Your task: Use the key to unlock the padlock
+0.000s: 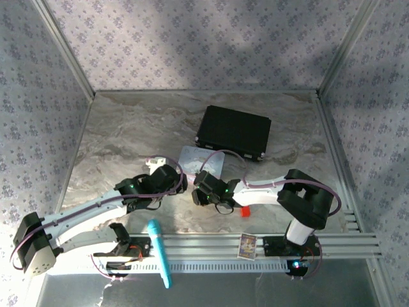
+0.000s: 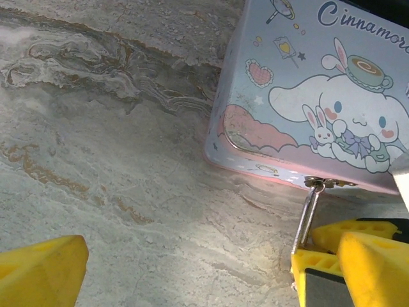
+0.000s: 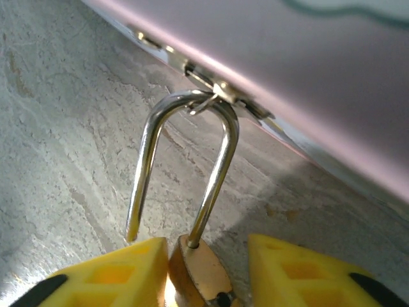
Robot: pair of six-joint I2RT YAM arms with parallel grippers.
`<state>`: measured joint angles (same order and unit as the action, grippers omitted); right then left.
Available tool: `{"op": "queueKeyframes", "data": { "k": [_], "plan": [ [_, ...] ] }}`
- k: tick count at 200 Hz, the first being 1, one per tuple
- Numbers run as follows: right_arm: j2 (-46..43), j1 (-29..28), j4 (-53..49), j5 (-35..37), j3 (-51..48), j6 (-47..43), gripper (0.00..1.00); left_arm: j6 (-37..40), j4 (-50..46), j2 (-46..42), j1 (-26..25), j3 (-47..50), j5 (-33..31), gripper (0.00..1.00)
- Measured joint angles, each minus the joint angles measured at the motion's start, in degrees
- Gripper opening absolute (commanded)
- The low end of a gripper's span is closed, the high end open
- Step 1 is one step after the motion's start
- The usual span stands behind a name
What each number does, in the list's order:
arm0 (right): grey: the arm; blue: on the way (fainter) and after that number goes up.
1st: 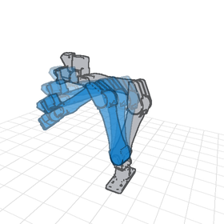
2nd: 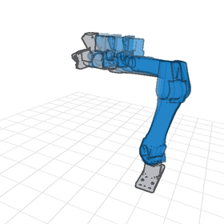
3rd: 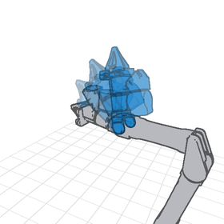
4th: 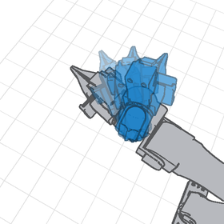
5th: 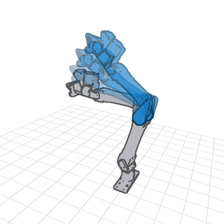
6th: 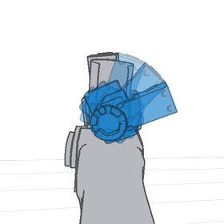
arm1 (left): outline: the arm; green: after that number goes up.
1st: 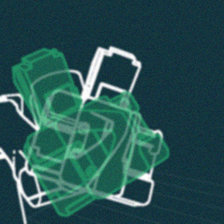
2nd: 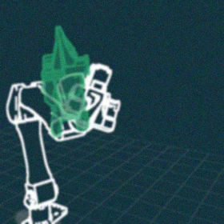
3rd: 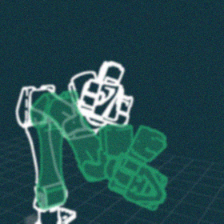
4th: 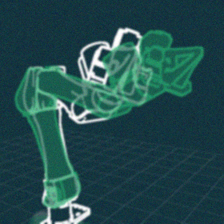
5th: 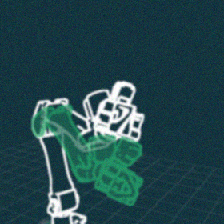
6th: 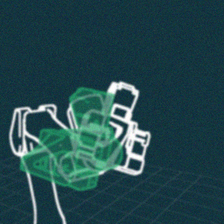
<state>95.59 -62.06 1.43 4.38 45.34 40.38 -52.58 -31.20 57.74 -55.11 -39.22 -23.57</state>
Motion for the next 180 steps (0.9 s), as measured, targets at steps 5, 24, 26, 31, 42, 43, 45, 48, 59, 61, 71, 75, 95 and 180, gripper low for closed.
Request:
{"op": "queueKeyframes", "data": {
  "k": [5, 24, 26, 31, 42, 43, 45, 48, 59, 61, 71, 75, 95, 180],
  "plan": [
    [0.0, -0.17, 0.37, -0.13, -0.17, 0.11, 0.27, 0.0, -0.04, 0.0, 0.0, 0.09, 0.0, 1.0],
    [-0.35, -0.83, 2.73, -0.35, -1.86, 1.4, 0.21, 0.02, 0.02, 0.0, 0.0, 0.09, -0.24, 1.0],
    [-0.48, -0.87, 3.04, -0.31, -2.08, 1.55, 0.21, 0.02, 0.0, 0.0, 0.0, 0.09, -0.26, 1.0],
    [-0.85, -0.87, 3.52, -0.31, -2.54, 1.84, 0.2, 0.04, -0.02, 0.0, 0.0, 0.09, -0.42, 1.0],
    [-1.81, -0.83, 4.24, -0.28, -3.72, 2.47, 0.16, 0.24, -0.02, 0.0, 0.0, 0.09, -0.9, 1.0],
    [-1.88, -0.83, 4.26, -0.28, -3.8, 2.49, 0.16, 0.26, -0.02, 0.0, 0.0, 0.09, -0.94, 1.0],
    [-2.08, -0.83, 4.37, -0.28, -4.04, 2.47, 0.16, 0.42, 0.02, 0.02, 0.0, 0.09, -1.11, 1.0],
    [-2.34, -0.83, 4.72, -0.31, -4.46, 2.82, 0.15, 0.57, 0.0, 0.02, 0.0, 0.09, -1.31, 1.0],
    [-3.06, -0.74, 5.75, -0.35, -5.64, 3.19, 0.13, 1.44, -0.02, 0.11, 0.0, 0.04, -2.05, 1.0],
    [-3.19, -0.63, 6.08, -0.39, -5.9, 3.48, 0.11, 1.7, -0.07, 0.13, 0.0, 0.02, -2.25, 1.0],
    [-3.72, -0.26, 7.61, -0.83, -7.21, 4.07, 0.1, 3.13, -0.2, 0.61, 0.0, -0.31, -3.39, 1.0],
    [-3.91, -0.02, 8.48, -1.18, -7.82, 4.5, 0.1, 4.0, -0.28, 1.01, 0.0, -0.57, -3.82, 1.0],
    [-4.72, 0.94, 12.68, -2.75, -10.67, 6.14, 0.08, 9.66, -0.42, 3.65, 0.0, -3.15, -5.38, 1.0],
    [-7.1, 4.17, 28.7, -7.63, -20.02, 8.35, 0.06, 43.34, 5.31, 20.22, -0.13, -13.31, -1.73, 0.86]
  ]
}}
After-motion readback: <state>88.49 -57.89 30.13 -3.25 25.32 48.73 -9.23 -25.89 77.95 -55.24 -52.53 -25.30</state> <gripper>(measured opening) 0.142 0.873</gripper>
